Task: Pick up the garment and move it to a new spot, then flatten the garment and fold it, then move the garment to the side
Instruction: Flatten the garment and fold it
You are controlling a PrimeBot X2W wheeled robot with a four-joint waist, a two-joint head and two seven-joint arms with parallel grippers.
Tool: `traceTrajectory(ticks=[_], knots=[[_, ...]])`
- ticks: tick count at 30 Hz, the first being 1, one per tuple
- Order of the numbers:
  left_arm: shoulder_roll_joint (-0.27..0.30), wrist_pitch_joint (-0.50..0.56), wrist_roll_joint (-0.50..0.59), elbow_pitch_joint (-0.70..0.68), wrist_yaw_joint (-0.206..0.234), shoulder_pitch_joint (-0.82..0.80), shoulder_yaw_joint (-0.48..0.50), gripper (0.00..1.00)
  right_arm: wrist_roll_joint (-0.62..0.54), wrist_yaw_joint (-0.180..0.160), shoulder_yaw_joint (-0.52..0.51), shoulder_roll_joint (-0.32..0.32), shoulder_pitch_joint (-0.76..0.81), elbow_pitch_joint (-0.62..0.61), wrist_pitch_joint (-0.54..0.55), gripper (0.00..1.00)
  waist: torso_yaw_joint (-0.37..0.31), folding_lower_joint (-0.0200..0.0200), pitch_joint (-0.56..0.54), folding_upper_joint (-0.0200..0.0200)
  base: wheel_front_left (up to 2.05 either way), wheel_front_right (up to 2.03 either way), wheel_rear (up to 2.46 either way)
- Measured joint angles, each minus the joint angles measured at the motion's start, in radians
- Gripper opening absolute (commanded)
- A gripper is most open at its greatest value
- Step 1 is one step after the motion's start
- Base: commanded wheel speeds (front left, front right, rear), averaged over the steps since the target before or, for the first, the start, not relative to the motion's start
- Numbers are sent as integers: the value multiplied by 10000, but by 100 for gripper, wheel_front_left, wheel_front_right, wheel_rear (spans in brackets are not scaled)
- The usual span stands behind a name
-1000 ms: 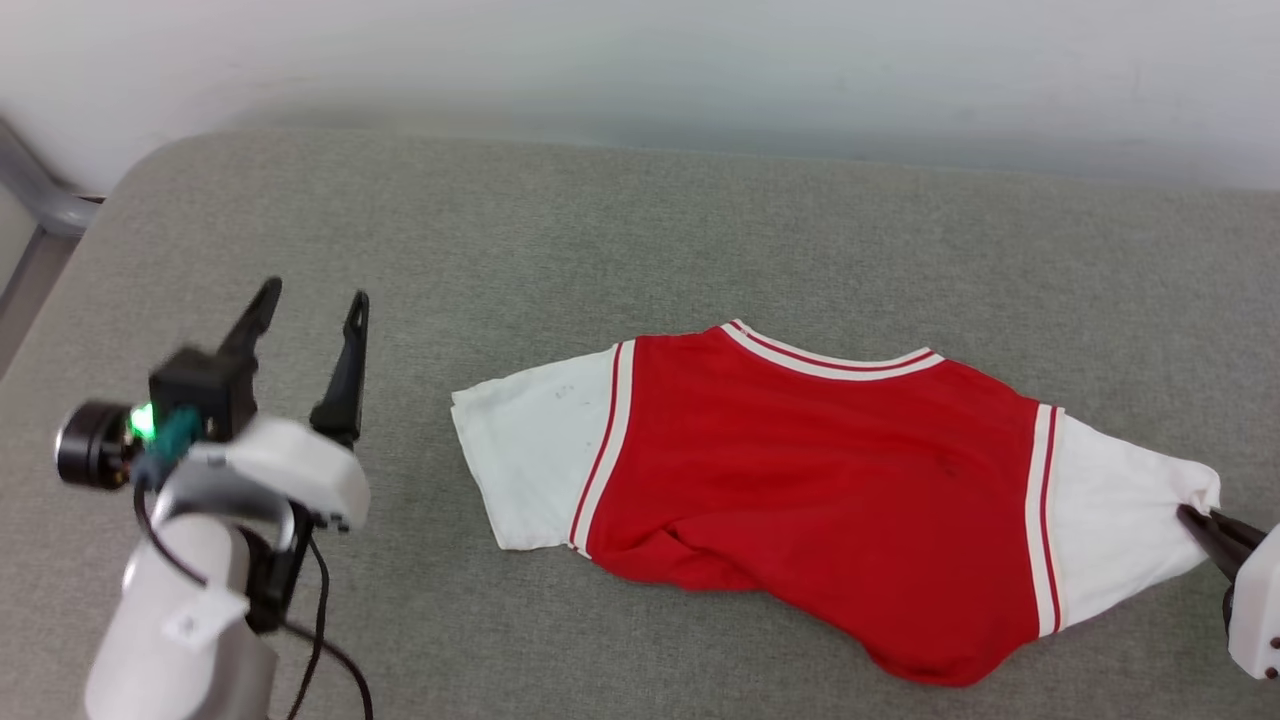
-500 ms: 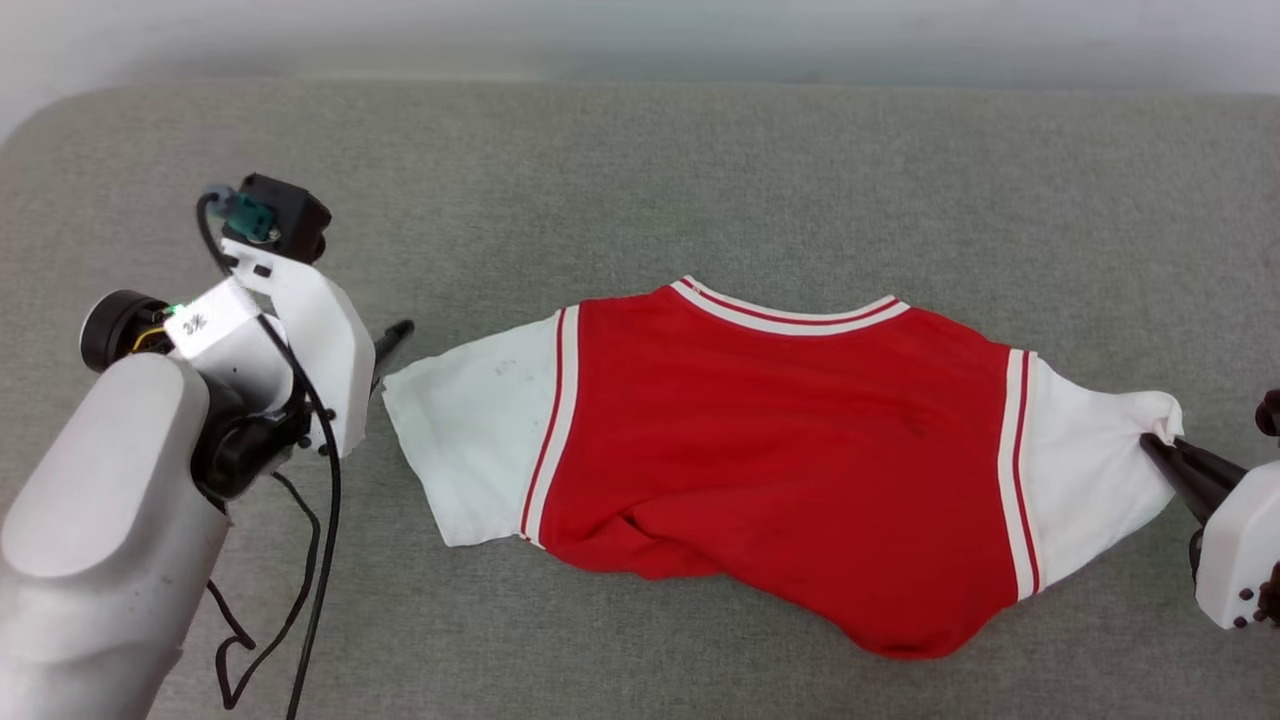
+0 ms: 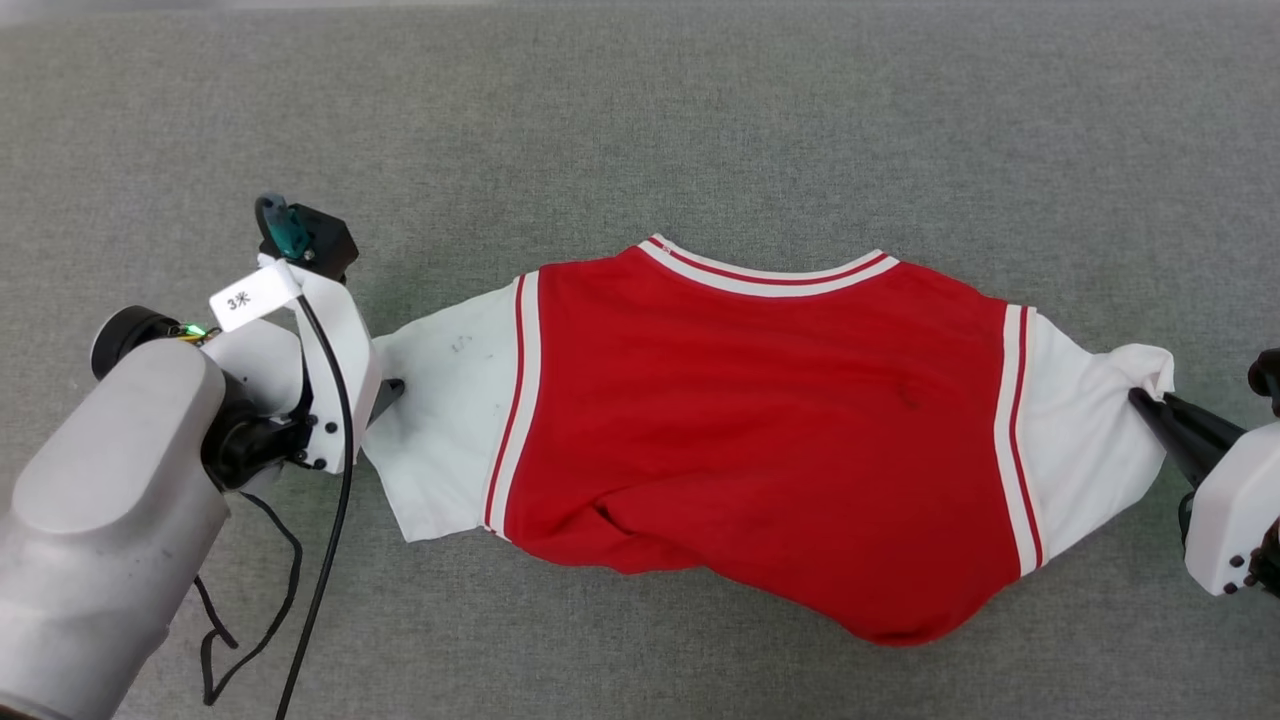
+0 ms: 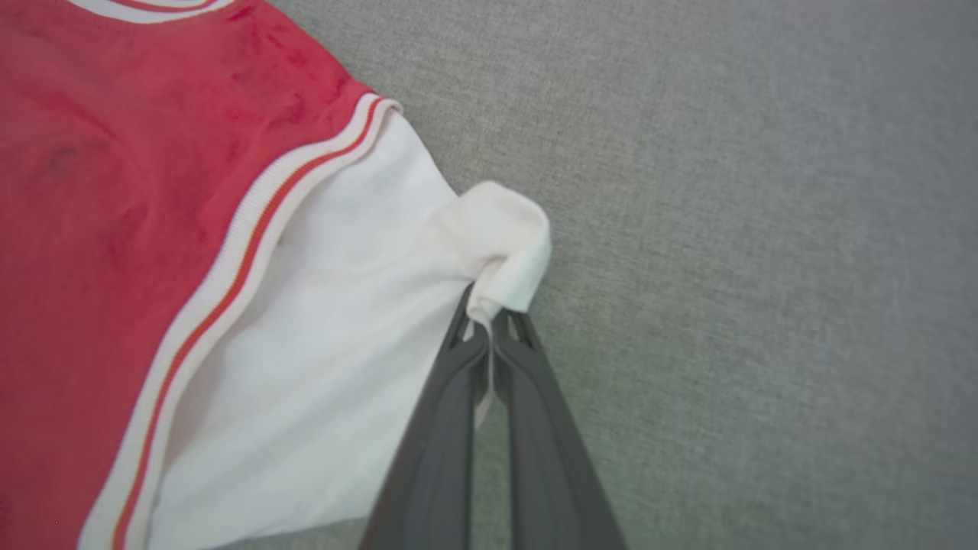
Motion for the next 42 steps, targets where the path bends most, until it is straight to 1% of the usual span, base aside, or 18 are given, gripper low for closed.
traceTrajectory(ticks=[5,6,7,10,15,21,24,27,31,34,39,42], knots=[[150,71,-518,71,21,-272,-823,100,-90,0,-86,35,-111,-107,86,0,-56,-1,154,0,0,0,0],[207,21,-654,54,38,-308,-951,43,-121,0,-96,48,-110,-115,86,0,-58,-1,161,0,0,0,0],[253,-107,-734,50,42,-320,-1062,0,-140,0,-111,63,-108,-119,94,0,-54,-2,162,0,0,0,0],[324,-491,-1024,19,40,-342,-1432,0,-198,0,-132,111,-108,-148,96,0,-31,-1,96,0,0,0,0],[449,-1745,-1020,96,8,-350,-1942,0,-224,0,-113,161,-116,-228,-46,0,38,-1,-252,-1,0,0,0],[433,-3760,-1011,2,0,-758,-2017,0,-382,0,-431,132,-132,-221,-449,0,226,0,-937,0,0,0,0],[573,-4602,-790,-109,0,-926,-2038,0,-464,0,-619,132,-121,-362,-685,0,364,-1,-1332,0,0,0,0],[667,-5369,-660,-347,17,-1102,-1831,0,-614,0,-940,132,-144,-514,-966,0,488,-1,-1706,0,0,0,0],[949,-6182,-326,-1009,299,-1395,-1499,0,-876,0,-1275,146,-443,-744,-1210,0,610,-1,-2136,0,0,0,0],[1127,-6567,-123,-1701,569,-1589,-1289,0,-949,0,-1530,180,-818,-982,-1243,0,664,-1,-2390,0,0,0,0],[1440,-6899,545,-2943,1078,-2232,-1064,0,-1024,0,-1919,173,-1449,-1371,-1221,0,768,-1,-2688,0,0,0,0],[1442,-6997,612,-3517,1333,-2600,-784,0,-1087,0,-2065,163,-1905,-1557,-1131,0,826,-1,-2760,0,0,0,0]])
